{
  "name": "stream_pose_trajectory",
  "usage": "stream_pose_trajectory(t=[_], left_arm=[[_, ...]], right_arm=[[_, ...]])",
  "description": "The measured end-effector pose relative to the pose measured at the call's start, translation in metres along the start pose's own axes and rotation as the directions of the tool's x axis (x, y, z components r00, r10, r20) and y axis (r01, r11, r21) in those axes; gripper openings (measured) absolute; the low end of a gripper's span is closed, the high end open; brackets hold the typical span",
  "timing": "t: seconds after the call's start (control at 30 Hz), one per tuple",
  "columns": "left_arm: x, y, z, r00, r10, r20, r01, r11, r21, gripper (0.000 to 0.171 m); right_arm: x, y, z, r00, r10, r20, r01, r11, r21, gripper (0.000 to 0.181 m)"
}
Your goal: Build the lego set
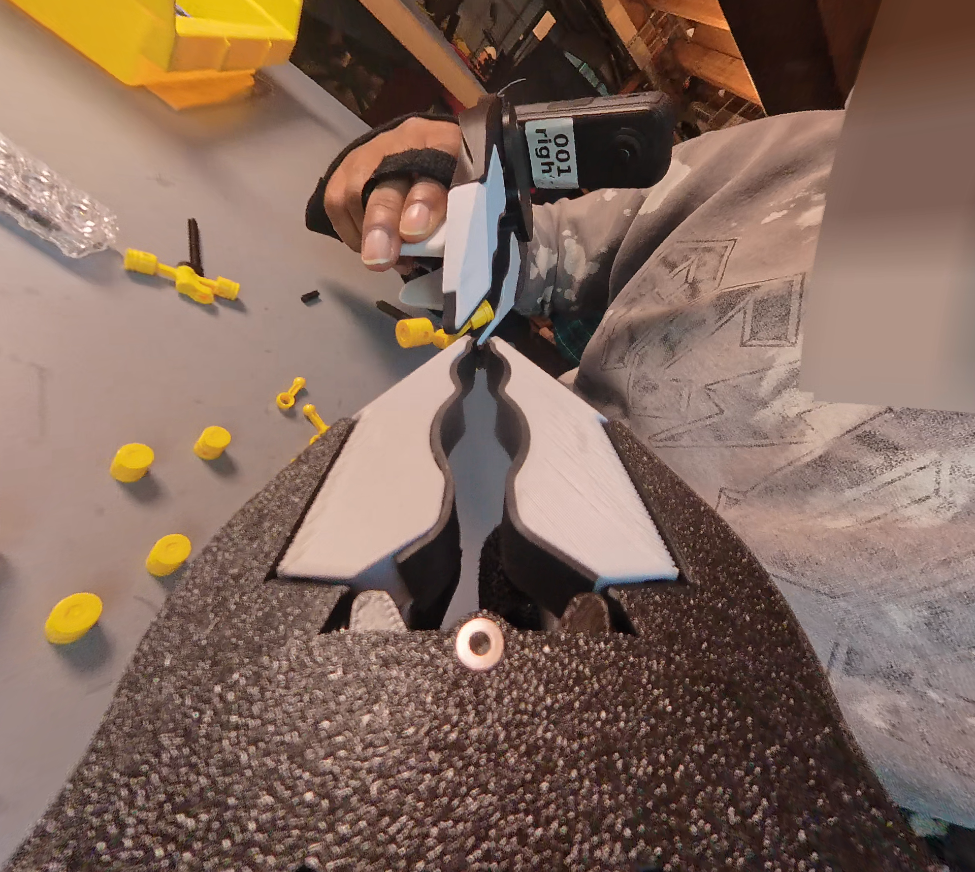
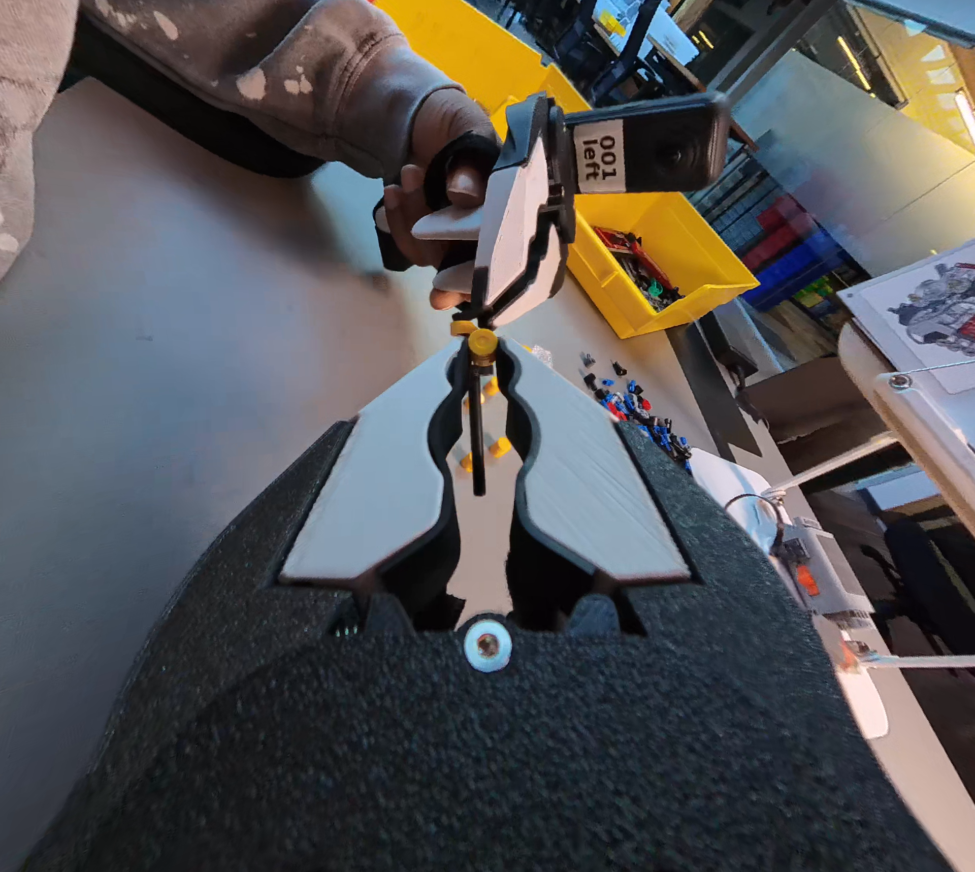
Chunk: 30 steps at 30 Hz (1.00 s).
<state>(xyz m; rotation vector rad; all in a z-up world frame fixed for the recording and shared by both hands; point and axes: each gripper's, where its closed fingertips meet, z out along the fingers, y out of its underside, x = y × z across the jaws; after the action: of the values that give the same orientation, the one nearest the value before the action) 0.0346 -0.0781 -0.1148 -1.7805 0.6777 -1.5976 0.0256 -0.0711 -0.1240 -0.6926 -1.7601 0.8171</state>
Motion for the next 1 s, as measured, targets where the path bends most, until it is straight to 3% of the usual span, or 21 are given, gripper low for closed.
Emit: stream_pose_trajectory(t=[0.33,1.0], left_arm=[[-0.005,-0.031,-0.007,0.982,0.135,0.135,-0.158,0.971,0.179,0.003],[-0.001,-0.035,-0.007,0.975,0.158,0.158,-0.190,0.959,0.212,0.003]], right_arm=[[0.020,-0.002,-0.005,0.975,0.215,-0.053,-0.211,0.975,0.070,0.008],[0.027,-0.005,-0.007,0.935,0.352,-0.048,-0.344,0.931,0.126,0.009]])
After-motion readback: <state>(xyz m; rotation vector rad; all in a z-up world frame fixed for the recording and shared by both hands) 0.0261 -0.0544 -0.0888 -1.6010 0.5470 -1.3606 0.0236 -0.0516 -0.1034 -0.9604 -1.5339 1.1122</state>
